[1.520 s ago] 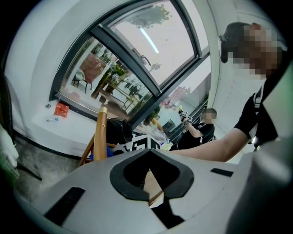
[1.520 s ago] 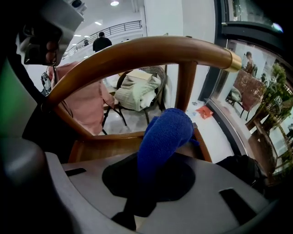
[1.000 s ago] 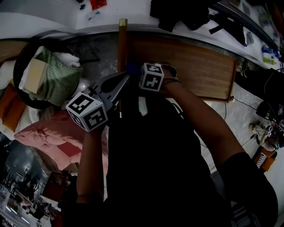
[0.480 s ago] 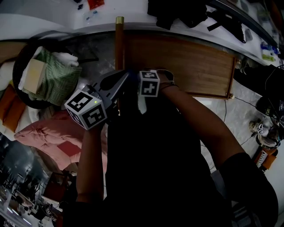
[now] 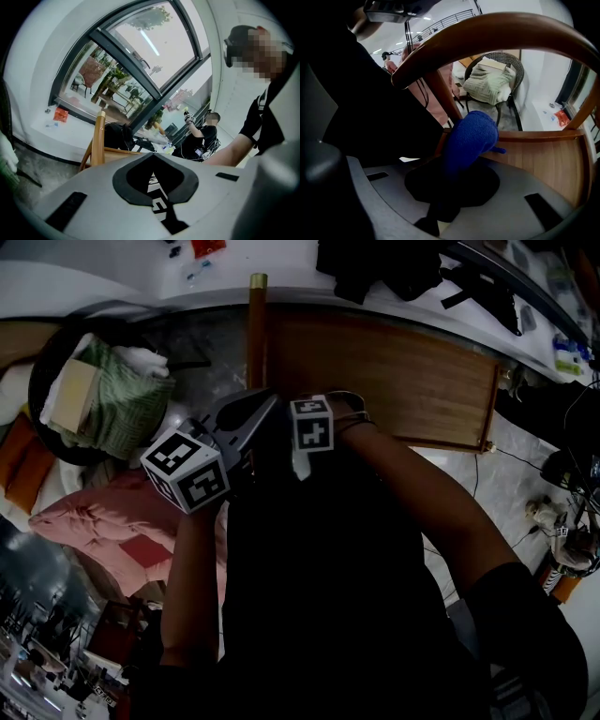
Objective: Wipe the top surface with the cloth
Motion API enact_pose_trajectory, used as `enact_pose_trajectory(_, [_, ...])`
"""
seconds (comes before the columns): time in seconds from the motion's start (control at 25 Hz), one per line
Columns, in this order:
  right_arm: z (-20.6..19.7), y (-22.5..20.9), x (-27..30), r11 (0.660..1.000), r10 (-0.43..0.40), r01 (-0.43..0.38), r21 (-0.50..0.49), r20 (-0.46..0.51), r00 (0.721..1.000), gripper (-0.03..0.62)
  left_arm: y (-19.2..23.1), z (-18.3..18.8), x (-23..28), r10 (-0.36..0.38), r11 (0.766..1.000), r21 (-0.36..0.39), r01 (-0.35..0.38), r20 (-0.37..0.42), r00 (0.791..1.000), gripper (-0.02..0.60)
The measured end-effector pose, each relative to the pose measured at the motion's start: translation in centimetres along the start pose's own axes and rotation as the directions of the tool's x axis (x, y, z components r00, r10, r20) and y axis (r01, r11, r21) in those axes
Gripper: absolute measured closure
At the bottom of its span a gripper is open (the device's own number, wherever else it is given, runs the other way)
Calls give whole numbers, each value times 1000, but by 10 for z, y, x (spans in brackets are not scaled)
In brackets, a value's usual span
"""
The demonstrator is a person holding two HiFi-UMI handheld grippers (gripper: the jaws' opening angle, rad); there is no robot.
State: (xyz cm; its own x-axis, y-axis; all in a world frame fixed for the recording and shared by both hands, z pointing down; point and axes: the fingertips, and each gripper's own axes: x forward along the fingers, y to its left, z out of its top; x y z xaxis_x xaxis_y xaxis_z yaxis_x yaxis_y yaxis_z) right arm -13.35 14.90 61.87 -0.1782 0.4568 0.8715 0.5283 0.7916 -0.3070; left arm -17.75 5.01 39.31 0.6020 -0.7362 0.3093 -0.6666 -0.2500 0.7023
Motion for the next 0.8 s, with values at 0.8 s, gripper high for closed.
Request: enact_pose_trajectory(0.8, [-10,-65,-60,988,-116,105,117,98,988,530,2,2,4,-4,1000,4,4,-14,1000,572])
